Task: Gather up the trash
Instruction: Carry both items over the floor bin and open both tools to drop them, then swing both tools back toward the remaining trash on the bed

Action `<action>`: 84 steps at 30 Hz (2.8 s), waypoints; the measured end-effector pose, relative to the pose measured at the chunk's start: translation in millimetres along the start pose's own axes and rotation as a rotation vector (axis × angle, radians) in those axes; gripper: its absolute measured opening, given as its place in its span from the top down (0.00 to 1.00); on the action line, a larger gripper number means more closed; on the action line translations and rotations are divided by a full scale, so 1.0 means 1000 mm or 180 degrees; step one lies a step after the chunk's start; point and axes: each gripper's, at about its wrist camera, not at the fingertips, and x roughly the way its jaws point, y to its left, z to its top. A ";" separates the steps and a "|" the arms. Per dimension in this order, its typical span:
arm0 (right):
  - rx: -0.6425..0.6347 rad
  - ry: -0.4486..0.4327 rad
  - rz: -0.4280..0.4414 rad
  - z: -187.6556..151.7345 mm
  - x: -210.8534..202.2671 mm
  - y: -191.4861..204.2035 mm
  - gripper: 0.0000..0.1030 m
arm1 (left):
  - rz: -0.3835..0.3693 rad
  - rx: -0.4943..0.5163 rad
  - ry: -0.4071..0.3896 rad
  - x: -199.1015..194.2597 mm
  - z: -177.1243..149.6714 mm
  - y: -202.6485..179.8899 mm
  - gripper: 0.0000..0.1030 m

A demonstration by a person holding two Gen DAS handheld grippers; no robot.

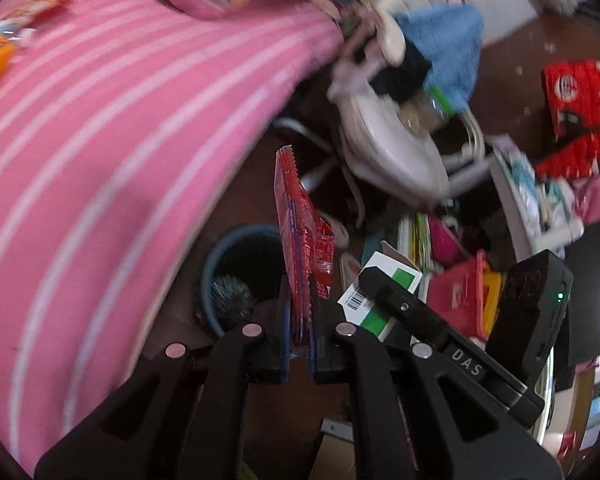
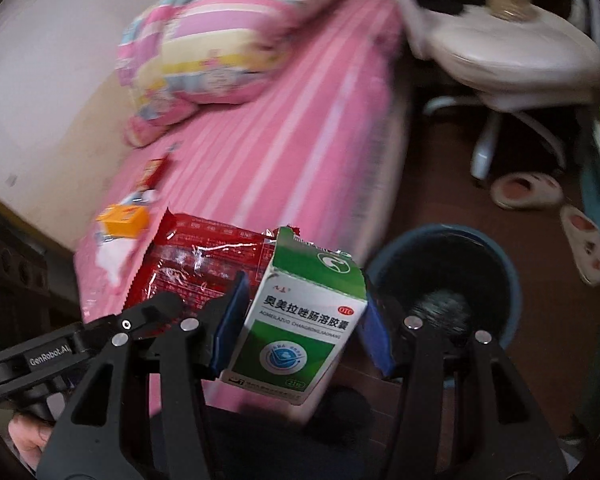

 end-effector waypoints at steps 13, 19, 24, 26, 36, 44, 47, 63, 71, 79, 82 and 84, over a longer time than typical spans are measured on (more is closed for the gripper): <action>0.0299 0.0354 -0.0452 -0.006 0.040 -0.104 0.48 | 0.0203 0.0345 0.0671 0.154 -0.007 -0.043 0.94; 0.0271 0.0459 -0.0556 -0.001 0.067 -0.118 0.40 | 0.0349 0.0204 0.0856 0.192 0.000 -0.023 0.83; 0.0360 0.0352 -0.0759 -0.003 0.068 -0.132 0.17 | 0.0387 0.0018 0.0791 0.188 0.007 -0.011 0.44; 0.0318 0.0348 -0.0778 -0.006 0.064 -0.131 0.17 | 0.0328 0.0032 0.0650 0.176 0.009 -0.012 0.35; -0.0067 -0.0006 -0.0639 -0.010 0.018 -0.065 0.13 | 0.0004 -0.0011 0.0068 0.093 0.004 -0.014 0.20; -0.0626 -0.0319 -0.0335 0.000 -0.017 0.031 0.11 | -0.0203 -0.0438 -0.0504 -0.010 -0.015 0.023 0.14; -0.0847 -0.0356 -0.0189 -0.004 -0.022 0.073 0.10 | -0.0101 -0.0557 -0.0796 -0.062 -0.025 0.052 0.14; -0.1912 -0.0063 0.0516 -0.075 0.076 0.317 0.08 | 0.0791 -0.1663 -0.1727 -0.263 -0.096 0.308 0.14; -0.2193 -0.0023 0.0776 -0.089 0.166 0.424 0.08 | 0.1253 -0.1772 -0.1947 -0.303 -0.073 0.413 0.14; -0.2493 -0.0009 0.0689 -0.083 0.253 0.475 0.08 | 0.1853 -0.1087 -0.2013 -0.303 -0.003 0.455 0.14; -0.2586 -0.0017 0.0639 -0.077 0.280 0.486 0.08 | 0.1917 -0.1068 -0.1913 -0.295 0.020 0.473 0.14; -0.2596 0.0021 0.0591 -0.074 0.293 0.489 0.08 | 0.1974 -0.1149 -0.1830 -0.291 0.033 0.485 0.14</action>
